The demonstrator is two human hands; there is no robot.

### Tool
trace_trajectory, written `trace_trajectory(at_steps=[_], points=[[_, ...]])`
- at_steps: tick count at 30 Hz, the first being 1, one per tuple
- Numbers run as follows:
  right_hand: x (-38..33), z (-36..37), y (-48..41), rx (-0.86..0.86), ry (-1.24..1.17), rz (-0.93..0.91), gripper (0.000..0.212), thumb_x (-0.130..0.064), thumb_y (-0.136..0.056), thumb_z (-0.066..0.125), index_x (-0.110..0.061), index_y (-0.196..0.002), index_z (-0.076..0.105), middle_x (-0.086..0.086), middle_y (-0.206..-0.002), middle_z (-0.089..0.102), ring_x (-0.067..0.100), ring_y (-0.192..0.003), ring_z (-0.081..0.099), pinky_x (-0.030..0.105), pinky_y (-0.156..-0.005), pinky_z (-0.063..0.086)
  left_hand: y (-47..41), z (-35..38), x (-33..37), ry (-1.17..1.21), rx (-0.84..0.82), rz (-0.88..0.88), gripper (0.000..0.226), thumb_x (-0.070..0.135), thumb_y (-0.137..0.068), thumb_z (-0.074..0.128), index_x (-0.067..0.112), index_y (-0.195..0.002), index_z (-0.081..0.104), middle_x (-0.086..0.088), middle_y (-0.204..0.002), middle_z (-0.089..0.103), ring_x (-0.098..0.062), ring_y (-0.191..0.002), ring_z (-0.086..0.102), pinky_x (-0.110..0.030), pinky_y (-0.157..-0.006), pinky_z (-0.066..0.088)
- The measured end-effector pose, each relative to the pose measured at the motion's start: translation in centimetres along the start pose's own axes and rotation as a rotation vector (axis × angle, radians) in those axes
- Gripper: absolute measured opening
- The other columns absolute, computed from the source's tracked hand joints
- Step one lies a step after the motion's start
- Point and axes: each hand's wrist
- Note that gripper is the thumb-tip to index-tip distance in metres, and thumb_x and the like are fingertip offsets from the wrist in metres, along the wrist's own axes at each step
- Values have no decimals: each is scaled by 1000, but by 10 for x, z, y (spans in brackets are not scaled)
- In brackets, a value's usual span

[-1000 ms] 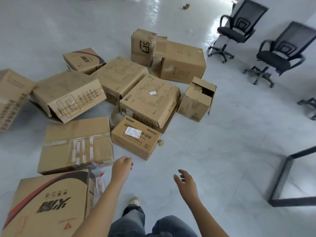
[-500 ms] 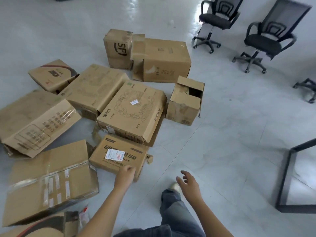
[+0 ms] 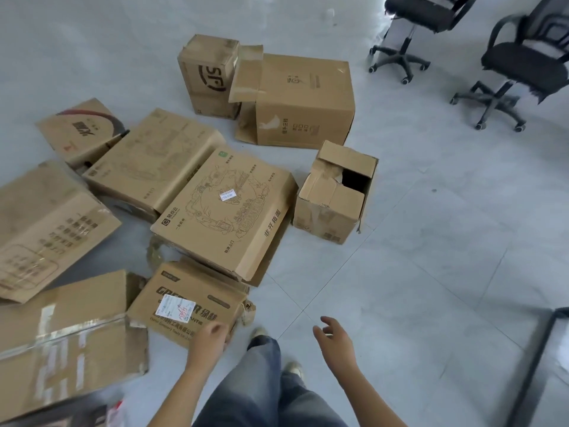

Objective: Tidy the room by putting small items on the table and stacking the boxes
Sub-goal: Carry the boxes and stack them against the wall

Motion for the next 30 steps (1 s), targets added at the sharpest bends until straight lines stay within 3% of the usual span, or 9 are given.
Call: trace_trajectory(at_steps=[3,8,11,16,19,23,27,30], points=[[-19,-7,-26,-50,30,-8,42,-28,-96,47,-16,-136,42,10,-130,53,23,-115,54,28,-90,45,-23,-11,14,41,63,-54,28,12,-96,44,10,-69,54,-24,-93,62,-36,-91,58,-34,-78,41],[-66,-32,-76,-27,40,-75,41,-29,-96,47,-17,-135,43,9,-128,55,17,-104,54,21,-77,42,-57,-15,46,94,139,-70,27,16,-96,44,16,-71,53,-15,-89,62,-28,-87,58,-32,-71,40],[-83,-36,-99,-78,91,-81,41,-31,-96,46,-19,-136,41,7,-129,53,20,-112,55,23,-81,46,-71,-10,64,114,150,-85,24,16,-96,45,13,-75,56,-13,-87,62,-24,-83,56,-33,-71,40],[-94,-41,-136,-278,278,-134,41,-33,-97,44,-22,-136,40,3,-132,51,17,-115,53,21,-89,44,-92,11,81,229,291,-180,25,15,-94,47,3,-77,61,-18,-87,64,-34,-89,59,-42,-81,44],[-97,-45,-173,-414,407,-183,41,-33,-97,43,-22,-137,39,3,-134,49,16,-118,51,21,-90,42,-113,35,83,373,348,-232,23,12,-95,48,15,-73,54,-18,-90,60,-32,-87,56,-47,-87,45],[-96,-40,-242,-489,496,-231,41,-33,-97,44,-24,-136,39,1,-135,46,16,-118,50,22,-97,43,-157,85,76,439,417,-296,20,6,-91,47,6,-72,54,-22,-85,59,-26,-80,51,-37,-75,38],[-81,-8,-326,-479,517,-256,38,-30,-97,45,-21,-133,44,1,-131,50,10,-103,50,21,-95,43,-224,137,55,450,445,-247,14,8,-95,46,9,-87,58,-7,-87,56,-23,-87,51,-30,-75,36],[-51,49,-405,-472,550,-281,36,-29,-98,44,-17,-131,47,1,-131,51,12,-110,52,20,-97,40,-298,174,16,468,556,-228,16,11,-96,47,8,-106,60,-5,-100,58,-20,-93,52,-25,-68,38]])
Point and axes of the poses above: each hand's wrist, its own y-axis away from the middle knuckle, its own z-axis out of the palm, x = y × z
